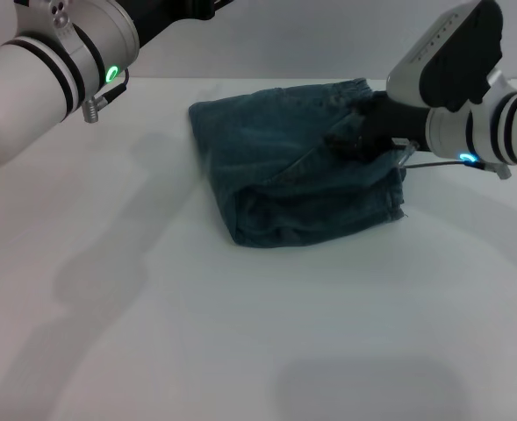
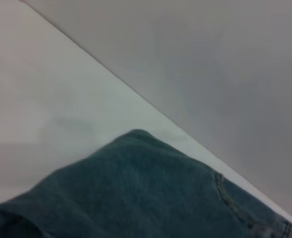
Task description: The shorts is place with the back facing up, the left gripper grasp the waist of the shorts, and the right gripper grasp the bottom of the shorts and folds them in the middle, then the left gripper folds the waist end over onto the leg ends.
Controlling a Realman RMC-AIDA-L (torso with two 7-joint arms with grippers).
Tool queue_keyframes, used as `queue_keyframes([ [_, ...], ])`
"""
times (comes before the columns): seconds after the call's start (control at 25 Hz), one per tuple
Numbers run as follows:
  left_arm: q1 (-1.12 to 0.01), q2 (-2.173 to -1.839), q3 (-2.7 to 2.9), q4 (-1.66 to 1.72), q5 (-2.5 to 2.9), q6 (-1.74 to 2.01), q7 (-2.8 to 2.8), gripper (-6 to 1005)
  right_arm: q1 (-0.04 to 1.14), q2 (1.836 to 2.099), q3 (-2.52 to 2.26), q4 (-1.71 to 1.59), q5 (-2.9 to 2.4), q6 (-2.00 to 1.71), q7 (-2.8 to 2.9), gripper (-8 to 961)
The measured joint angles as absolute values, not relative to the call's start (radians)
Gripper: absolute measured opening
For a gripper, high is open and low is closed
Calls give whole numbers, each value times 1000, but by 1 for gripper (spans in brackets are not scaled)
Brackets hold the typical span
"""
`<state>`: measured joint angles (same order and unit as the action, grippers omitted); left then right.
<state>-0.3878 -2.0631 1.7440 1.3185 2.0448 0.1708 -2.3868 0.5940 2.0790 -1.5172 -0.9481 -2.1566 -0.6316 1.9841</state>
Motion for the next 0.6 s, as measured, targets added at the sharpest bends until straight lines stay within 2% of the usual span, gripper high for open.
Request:
queue_keyframes([
  [0.6, -394, -2063, 1744, 1316, 2045, 170, -2387, 842, 596, 2078, -1541, -935, -2156, -739, 1990, 602],
])
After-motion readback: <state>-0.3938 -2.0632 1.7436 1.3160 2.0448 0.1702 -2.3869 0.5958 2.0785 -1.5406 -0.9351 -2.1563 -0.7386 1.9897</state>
